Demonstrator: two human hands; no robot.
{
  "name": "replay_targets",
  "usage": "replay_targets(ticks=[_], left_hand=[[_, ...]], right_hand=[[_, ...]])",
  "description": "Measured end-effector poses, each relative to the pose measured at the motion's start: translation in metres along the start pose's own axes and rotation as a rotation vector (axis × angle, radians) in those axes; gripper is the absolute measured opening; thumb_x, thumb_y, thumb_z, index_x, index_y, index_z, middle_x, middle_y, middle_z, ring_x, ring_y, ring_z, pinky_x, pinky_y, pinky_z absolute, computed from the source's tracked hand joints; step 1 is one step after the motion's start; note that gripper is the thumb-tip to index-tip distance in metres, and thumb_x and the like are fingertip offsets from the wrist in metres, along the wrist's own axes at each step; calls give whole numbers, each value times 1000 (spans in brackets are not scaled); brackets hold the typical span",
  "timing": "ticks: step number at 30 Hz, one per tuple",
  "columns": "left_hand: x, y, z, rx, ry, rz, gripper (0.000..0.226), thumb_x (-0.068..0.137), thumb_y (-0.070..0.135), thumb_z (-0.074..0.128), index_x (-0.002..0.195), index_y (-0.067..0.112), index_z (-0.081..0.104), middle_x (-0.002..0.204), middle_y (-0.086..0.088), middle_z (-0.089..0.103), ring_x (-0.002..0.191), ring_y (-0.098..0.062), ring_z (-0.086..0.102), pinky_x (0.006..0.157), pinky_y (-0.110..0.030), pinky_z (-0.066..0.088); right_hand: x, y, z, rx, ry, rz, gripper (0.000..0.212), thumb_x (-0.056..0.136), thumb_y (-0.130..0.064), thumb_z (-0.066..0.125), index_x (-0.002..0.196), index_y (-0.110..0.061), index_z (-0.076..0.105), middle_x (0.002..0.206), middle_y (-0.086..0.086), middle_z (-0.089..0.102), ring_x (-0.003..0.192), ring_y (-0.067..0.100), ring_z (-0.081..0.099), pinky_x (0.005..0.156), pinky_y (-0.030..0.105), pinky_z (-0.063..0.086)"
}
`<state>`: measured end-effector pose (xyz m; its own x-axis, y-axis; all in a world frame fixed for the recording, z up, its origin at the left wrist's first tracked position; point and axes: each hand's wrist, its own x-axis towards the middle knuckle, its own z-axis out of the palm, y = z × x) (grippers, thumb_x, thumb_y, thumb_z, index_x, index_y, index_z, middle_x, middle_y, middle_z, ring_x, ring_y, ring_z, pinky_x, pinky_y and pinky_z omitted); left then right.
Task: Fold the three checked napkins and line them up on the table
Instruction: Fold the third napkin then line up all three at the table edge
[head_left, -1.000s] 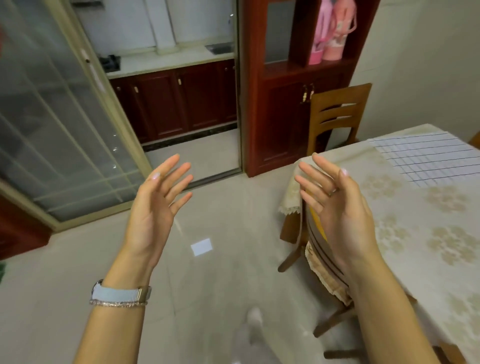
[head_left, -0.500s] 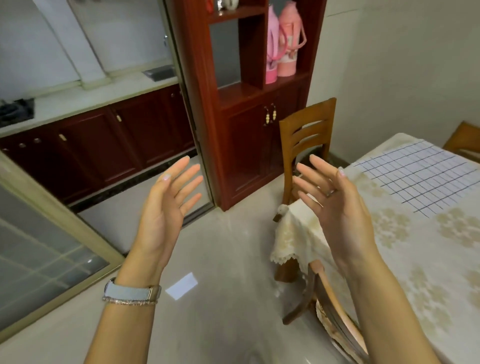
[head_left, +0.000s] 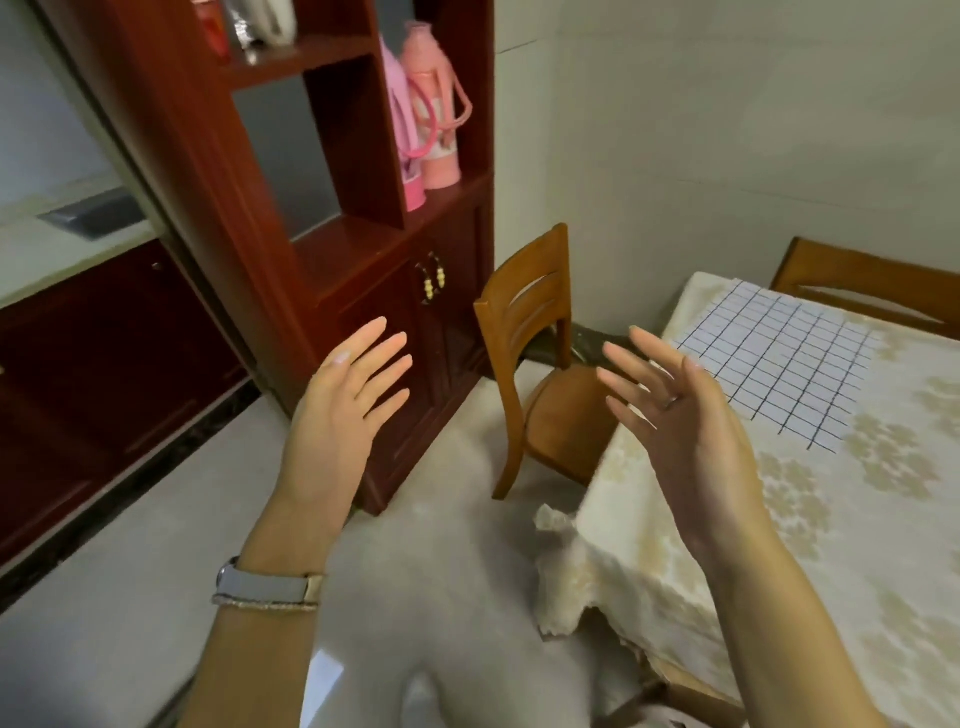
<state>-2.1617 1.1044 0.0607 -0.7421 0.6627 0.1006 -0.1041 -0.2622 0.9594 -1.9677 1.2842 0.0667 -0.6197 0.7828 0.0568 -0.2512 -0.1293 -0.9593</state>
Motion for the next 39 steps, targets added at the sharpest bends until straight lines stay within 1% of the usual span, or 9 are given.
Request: replay_targets(ticks=[6,8,15,21,27,31,37,39], left_hand=[[113,11,-42,27,-150,-60,54,95,40,33,143,20,44,140,-1,56,130,-17,52,113,-47,34],[143,10,-50,40,-202,-75,52,97,40,32,144,20,43,140,0,56,130,-17,52,114,-47,34],[236,-15,-42,-12,-323,-149,54,93,42,37,142,21,46,139,-1,58,129,-17,54,113,-46,35],[306,-45,-5,9,-437,-175,54,95,41,36,143,20,45,138,0,58,129,-16,54,112,-45,36],[381,-64,45,52,-523,-200,39,103,32,32,135,25,52,136,0,60,128,-16,55,113,-46,36],[424,-79,88,64,-576,-212,37,105,27,30,133,24,54,136,-2,60,128,-17,55,113,-47,36],[458,-122,156,99,-748,-274,35,104,29,33,133,28,54,135,4,60,128,-13,54,111,-42,37],[466,-141,179,123,-796,-292,34,105,26,34,133,27,54,134,5,61,126,-11,55,109,-39,39]], right_hand=[[61,16,56,-3,175,-35,44,106,-33,25,133,-18,57,124,0,69,117,17,64,110,45,40],[76,21,67,-3,219,-37,44,106,-33,25,133,-17,56,124,1,69,116,17,64,110,45,41],[128,35,67,-8,379,-54,44,106,-32,25,133,-17,56,127,3,67,119,19,63,111,47,39],[185,46,42,37,486,-79,44,106,-33,25,134,-18,56,127,3,67,120,19,62,110,44,39],[244,47,14,62,607,-80,43,106,-32,25,132,-20,58,124,1,69,118,17,64,108,41,42],[270,37,-8,-7,706,-83,43,106,-32,24,131,-21,58,123,-2,69,115,14,65,106,40,45],[286,35,-41,-67,887,-62,42,106,-35,25,128,-25,61,121,-5,70,114,13,65,106,40,45],[289,40,-54,-77,941,-54,42,106,-35,26,128,-26,61,121,-6,70,114,13,65,105,41,45]])
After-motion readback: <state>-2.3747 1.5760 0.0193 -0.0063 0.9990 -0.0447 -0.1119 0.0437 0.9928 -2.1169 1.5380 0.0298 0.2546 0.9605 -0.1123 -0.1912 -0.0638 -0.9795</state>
